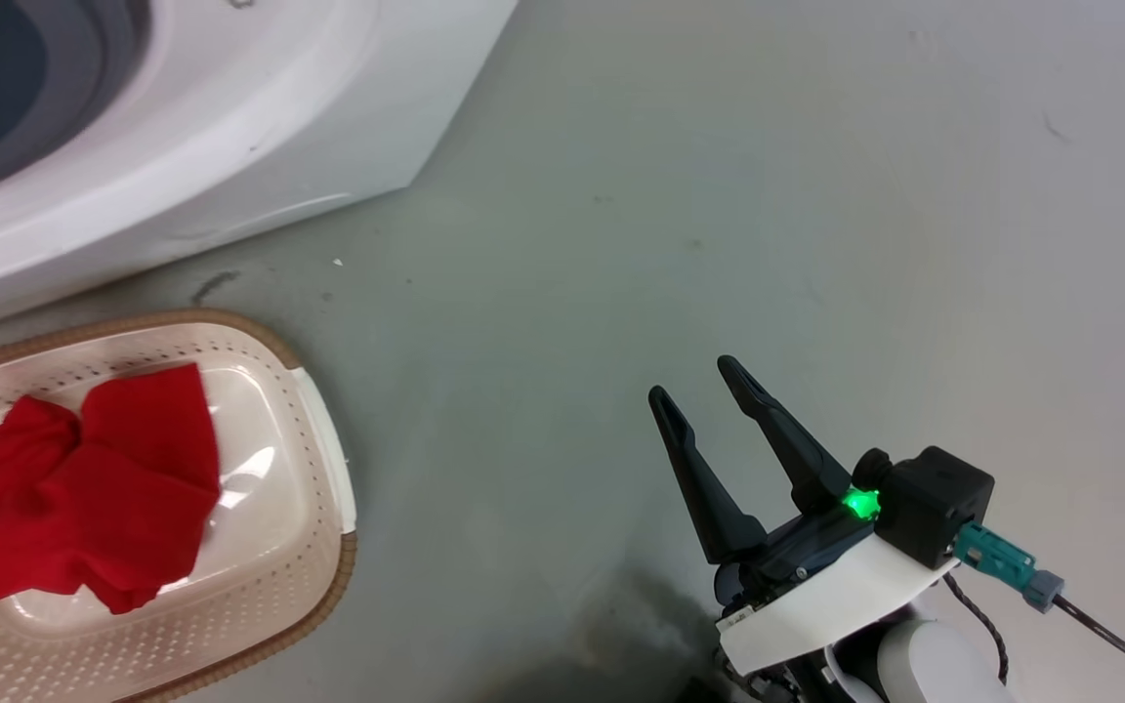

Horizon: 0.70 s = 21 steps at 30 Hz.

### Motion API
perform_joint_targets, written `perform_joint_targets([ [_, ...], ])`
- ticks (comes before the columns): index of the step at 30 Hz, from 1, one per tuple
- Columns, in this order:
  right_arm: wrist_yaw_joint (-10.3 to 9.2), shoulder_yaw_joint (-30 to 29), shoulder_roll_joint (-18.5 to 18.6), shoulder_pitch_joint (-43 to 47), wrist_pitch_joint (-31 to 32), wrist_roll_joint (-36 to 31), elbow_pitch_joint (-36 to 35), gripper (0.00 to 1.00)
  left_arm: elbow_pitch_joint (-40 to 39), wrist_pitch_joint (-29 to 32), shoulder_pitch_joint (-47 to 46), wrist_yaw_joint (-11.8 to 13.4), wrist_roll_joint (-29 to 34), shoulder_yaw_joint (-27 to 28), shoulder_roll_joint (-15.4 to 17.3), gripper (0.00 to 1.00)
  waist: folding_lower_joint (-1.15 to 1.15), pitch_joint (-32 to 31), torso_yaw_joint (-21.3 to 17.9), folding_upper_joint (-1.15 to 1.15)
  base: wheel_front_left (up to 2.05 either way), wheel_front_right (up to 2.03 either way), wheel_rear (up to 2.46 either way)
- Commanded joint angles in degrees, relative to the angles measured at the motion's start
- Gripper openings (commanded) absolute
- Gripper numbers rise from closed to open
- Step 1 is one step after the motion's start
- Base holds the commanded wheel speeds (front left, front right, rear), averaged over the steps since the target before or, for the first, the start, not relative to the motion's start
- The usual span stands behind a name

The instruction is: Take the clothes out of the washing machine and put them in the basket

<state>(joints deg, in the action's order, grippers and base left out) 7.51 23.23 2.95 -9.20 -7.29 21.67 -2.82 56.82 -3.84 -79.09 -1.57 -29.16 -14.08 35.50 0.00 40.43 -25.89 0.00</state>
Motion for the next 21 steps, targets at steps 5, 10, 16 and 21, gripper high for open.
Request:
perform_joint_targets([
  [5,-0.04,-0.8,-0.1,1.2,0.5,-0.6,0.4,1.00,-1.6,-1.5,5.3,-1.1,-2.4,1.3,-0.4,0.00,0.00,-3.3,1.9,0.00,0.00,0.00,0.00],
  [10,-0.04,-1.1,-0.1,1.8,0.7,-0.6,0.2,1.00,-3.9,0.3,8.4,-1.4,-4.0,2.1,0.5,1.00,0.00,-4.3,2.0,0.00,0.00,0.00,0.00],
  [16,-0.04,-1.0,-0.1,1.9,0.9,-0.2,0.0,1.00,-7.3,4.8,9.5,-1.1,-5.0,2.0,2.0,1.00,0.00,-4.3,1.4,0.00,0.00,0.00,0.00],
  [21,-0.04,-0.4,-0.1,1.7,0.5,0.3,0.2,1.00,-9.4,10.5,9.4,-0.6,-5.8,1.7,3.4,1.00,0.00,-3.9,0.5,0.00,0.00,0.00,0.00],
])
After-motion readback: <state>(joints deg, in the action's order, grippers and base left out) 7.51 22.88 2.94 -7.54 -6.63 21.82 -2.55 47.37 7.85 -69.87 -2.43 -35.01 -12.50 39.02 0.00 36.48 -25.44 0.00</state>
